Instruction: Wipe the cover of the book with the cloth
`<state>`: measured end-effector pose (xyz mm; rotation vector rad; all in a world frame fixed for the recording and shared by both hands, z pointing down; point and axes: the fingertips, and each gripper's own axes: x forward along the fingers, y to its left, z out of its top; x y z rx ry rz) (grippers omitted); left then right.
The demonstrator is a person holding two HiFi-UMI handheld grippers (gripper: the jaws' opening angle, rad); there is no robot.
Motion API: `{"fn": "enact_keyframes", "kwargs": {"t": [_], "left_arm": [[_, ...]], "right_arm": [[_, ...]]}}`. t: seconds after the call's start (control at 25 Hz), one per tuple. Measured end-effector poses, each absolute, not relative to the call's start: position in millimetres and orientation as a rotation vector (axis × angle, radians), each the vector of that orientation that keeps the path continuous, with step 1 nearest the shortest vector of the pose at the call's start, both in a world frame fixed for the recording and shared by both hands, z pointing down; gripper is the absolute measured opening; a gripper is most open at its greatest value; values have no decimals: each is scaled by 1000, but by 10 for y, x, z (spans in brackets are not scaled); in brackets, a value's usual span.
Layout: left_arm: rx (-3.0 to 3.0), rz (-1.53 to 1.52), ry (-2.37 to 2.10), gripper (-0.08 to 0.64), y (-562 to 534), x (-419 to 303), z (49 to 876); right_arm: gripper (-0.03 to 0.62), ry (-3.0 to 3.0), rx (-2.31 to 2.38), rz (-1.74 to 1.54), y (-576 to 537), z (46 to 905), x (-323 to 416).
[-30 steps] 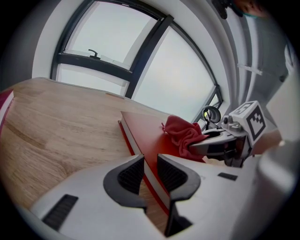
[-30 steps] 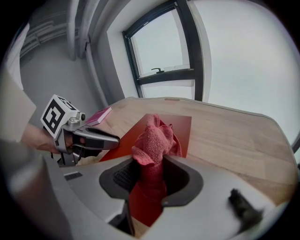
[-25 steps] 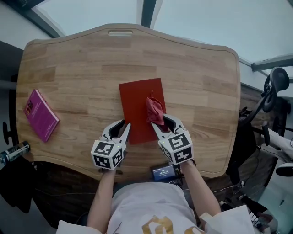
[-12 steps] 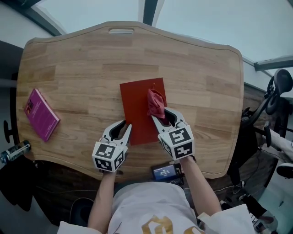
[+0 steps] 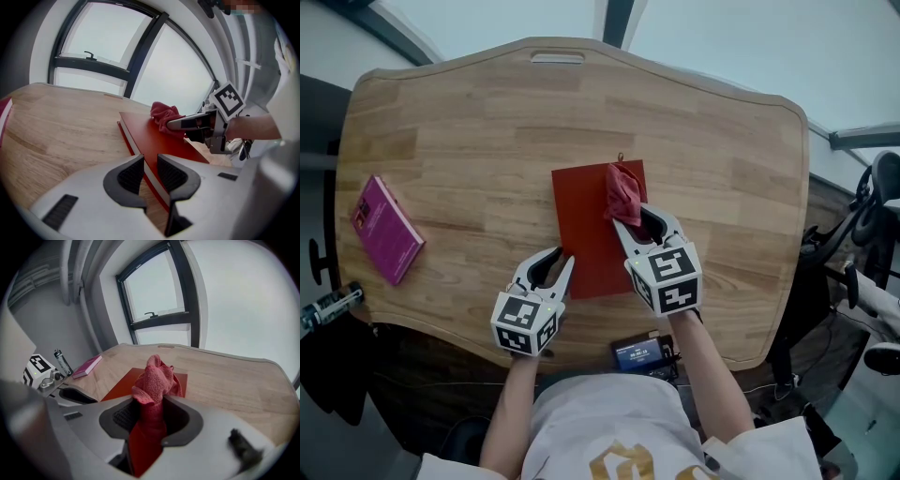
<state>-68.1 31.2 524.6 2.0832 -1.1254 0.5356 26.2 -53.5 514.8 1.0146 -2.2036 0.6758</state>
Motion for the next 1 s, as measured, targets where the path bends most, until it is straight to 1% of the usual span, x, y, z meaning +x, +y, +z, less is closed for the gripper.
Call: {"fn": "enact_keyframes", "kwargs": {"t": [0.56, 1.0], "left_arm": [[2095, 576, -1129, 95, 316, -677, 5241], [2088, 574, -1133, 95, 313, -676, 5238]], "right_arm": [[143, -2223, 1007, 677, -668, 5135, 95], [143, -2256, 914, 686, -512, 5118, -174]]}}
